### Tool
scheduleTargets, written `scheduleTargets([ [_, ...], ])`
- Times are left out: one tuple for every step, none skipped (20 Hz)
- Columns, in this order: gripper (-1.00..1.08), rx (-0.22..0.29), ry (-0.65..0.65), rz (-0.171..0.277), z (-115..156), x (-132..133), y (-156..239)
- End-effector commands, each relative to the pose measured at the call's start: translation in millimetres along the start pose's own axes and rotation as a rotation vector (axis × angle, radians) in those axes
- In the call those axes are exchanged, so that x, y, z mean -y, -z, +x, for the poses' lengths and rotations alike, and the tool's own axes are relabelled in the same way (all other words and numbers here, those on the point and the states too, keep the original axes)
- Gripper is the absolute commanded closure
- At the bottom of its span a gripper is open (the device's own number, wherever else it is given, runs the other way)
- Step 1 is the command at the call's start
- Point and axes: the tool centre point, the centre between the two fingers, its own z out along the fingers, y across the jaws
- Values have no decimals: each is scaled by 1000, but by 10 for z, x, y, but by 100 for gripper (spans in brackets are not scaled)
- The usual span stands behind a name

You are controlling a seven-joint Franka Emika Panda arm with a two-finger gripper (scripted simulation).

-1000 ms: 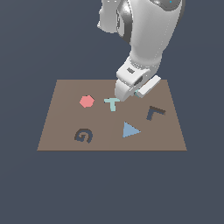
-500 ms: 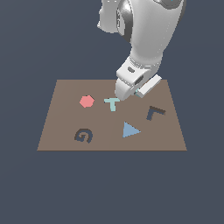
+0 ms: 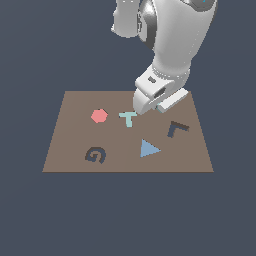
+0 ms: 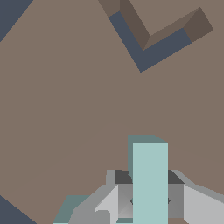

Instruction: Insert a designated object into the corresponding slot on a board.

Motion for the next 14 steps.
scheduleTargets([
  [108,0,-46,0,46,17,5],
  [108,0,-67,0,67,23,6],
  [108,0,-90,0,90,30,8],
  [108,0,-115,0,114,36,10],
  [108,-1,-141,0,140,42,11],
  [108,-1,-168,0,168,48,13],
  [108,-1,-197,0,198,53,15],
  [108,-1,-228,0,229,57,18],
  [108,-1,-260,0,262,60,20],
  [108,-1,-294,0,297,63,22],
  [108,-1,-330,0,333,64,24],
  [108,-1,-367,0,372,63,27],
  [108,-1,-406,0,412,61,30],
  [108,-1,-446,0,453,58,32],
])
